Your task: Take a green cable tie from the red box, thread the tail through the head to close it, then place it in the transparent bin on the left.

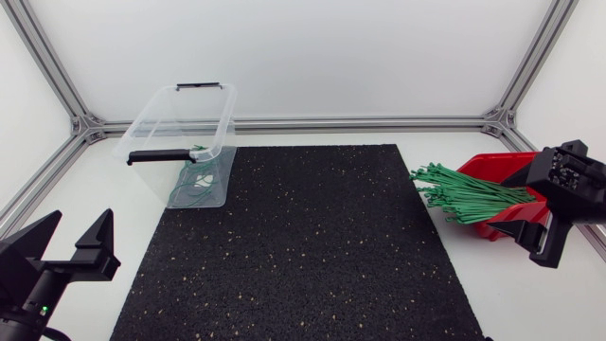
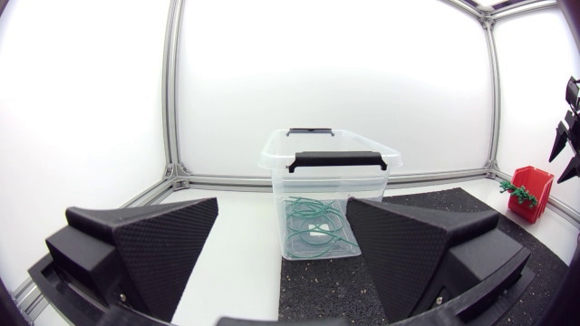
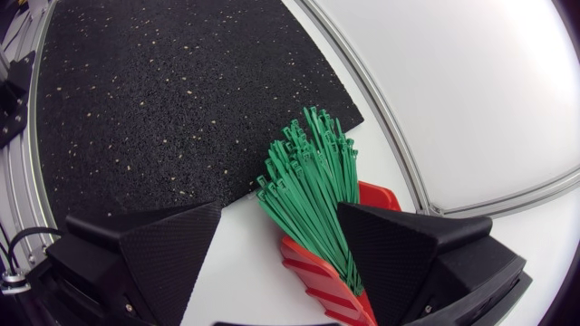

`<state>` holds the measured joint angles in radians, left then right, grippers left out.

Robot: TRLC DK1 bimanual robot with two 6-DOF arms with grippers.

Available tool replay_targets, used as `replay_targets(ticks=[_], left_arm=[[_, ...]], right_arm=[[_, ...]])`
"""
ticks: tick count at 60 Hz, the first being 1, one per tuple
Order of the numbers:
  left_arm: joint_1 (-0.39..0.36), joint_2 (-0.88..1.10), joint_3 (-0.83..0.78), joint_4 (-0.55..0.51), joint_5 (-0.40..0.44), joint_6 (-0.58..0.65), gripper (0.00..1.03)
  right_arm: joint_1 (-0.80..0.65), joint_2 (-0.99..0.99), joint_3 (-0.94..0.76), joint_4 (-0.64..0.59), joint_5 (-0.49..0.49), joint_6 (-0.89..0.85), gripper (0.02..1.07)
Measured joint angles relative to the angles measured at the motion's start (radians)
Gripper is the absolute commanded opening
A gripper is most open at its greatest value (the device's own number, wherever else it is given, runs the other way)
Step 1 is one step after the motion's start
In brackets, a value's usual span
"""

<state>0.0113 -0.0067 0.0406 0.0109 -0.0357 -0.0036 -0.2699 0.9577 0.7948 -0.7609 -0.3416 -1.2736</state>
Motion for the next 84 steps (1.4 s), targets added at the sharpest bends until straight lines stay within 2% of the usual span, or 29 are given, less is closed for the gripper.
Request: replay_targets(ticks=[9,23,35,38,50,61,67,84], left_arm=[[0.000,0.000,0.000,0.000,0.000,0.000,0.99],[0.000,0.000,0.000,0.000,0.000,0.000,0.99],[0.000,0.000,0.000,0.000,0.000,0.000,0.99],[0.000,0.000,0.000,0.000,0.000,0.000,0.99],[0.000,0.000,0.000,0.000,0.000,0.000,0.99],[0.000,0.000,0.000,0.000,0.000,0.000,0.99],[0.000,0.000,0.000,0.000,0.000,0.000,0.99],[0.000,0.000,0.000,0.000,0.000,0.000,0.99]], right_arm=[[0.000,0.018,-0.009,0.000,0.010,-0.089,0.67],[0.031,0.031,-0.097,0.099,0.055,-0.165,0.50],[0.064,0.048,-0.183,0.240,0.127,-0.179,0.50],[0.065,0.061,-0.193,0.255,0.130,-0.183,0.47],[0.065,0.100,-0.209,0.323,0.134,-0.194,0.46],[0.059,0.157,-0.216,0.363,0.134,-0.202,0.46],[0.052,0.179,-0.220,0.381,0.134,-0.214,0.39],[0.033,0.221,-0.221,0.410,0.134,-0.224,0.39]])
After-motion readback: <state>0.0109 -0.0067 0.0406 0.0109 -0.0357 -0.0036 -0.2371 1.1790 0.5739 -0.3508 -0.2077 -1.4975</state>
